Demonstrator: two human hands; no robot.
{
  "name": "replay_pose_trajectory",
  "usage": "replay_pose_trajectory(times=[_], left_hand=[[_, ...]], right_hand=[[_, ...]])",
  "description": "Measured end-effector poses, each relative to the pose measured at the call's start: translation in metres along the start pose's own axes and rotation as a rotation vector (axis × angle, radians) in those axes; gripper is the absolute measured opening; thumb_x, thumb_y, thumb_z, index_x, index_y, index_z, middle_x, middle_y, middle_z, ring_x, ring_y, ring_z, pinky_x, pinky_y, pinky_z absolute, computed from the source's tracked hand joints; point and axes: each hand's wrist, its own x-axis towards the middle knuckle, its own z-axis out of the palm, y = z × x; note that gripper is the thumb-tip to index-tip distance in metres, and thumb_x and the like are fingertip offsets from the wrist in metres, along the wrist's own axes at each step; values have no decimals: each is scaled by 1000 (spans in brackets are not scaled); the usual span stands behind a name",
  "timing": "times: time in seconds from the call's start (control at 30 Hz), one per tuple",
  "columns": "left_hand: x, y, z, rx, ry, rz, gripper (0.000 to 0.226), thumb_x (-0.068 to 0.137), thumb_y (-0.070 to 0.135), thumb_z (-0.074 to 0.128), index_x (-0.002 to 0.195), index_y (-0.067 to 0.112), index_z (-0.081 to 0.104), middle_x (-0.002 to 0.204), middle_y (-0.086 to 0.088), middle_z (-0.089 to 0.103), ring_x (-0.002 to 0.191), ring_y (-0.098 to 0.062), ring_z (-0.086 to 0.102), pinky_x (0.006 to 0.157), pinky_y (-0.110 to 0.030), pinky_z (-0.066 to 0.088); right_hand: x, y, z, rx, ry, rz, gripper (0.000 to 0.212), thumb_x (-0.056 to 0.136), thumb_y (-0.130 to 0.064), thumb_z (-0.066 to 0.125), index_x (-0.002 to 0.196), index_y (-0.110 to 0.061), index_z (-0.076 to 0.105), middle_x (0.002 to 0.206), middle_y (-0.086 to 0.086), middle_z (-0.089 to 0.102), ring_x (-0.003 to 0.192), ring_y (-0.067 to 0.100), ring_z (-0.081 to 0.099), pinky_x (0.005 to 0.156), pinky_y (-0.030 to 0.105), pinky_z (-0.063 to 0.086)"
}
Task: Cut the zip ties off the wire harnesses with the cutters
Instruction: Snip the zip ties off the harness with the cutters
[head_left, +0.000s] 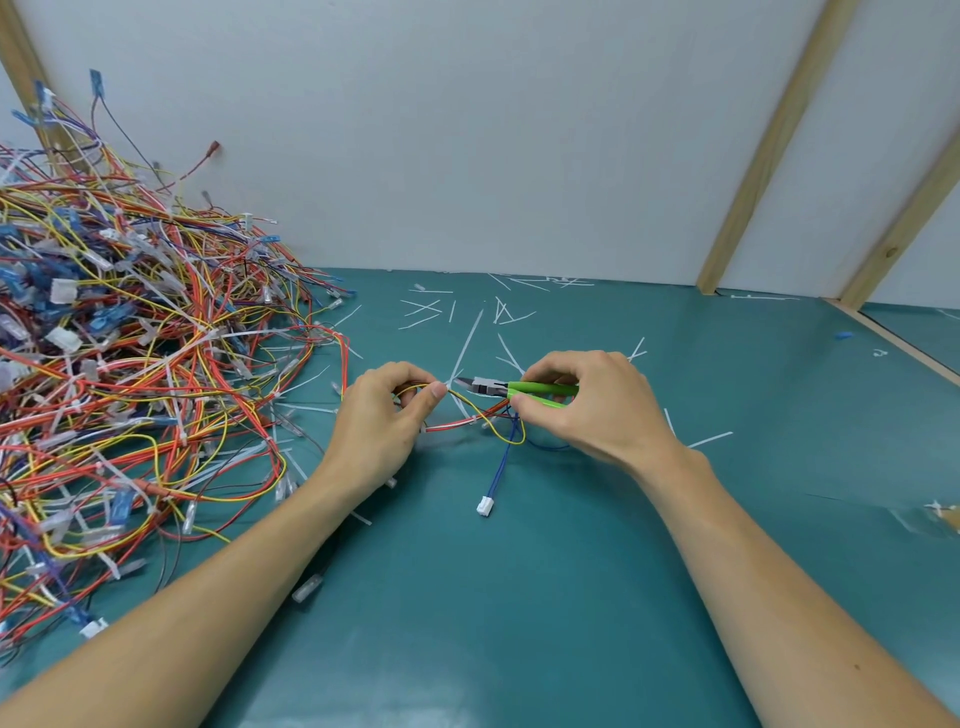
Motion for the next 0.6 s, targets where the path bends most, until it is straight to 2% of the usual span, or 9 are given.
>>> replay_pose_trajectory(times=[0.2, 0.33, 0.6], left_hand=[[1, 0, 0, 6, 2, 18, 13, 94, 27, 70, 84, 19, 71, 57, 6, 41, 56, -8, 43, 61, -23, 38], [1, 1, -1, 1, 9, 37, 12, 93, 24, 71, 84, 17, 72, 56, 6, 40, 54, -5, 47, 58, -15, 36], [1, 1, -3, -40, 30, 22, 11, 93, 25, 71, 84, 19, 72, 56, 6, 38, 55, -6, 43, 58, -13, 36]], right_hand=[[-1, -4, 2, 31, -10, 9, 28, 72, -63, 66, 83, -39, 75, 78, -21, 72, 81, 5, 65, 76, 32, 54], [-2, -6, 3, 67, -8, 10, 29, 71, -62, 65, 83, -38, 75, 79, -19, 73, 82, 8, 67, 76, 36, 55], [-2, -5, 2, 57, 45, 18, 29, 73, -62, 67, 88, -38, 75, 84, -22, 73, 87, 6, 67, 79, 36, 55]])
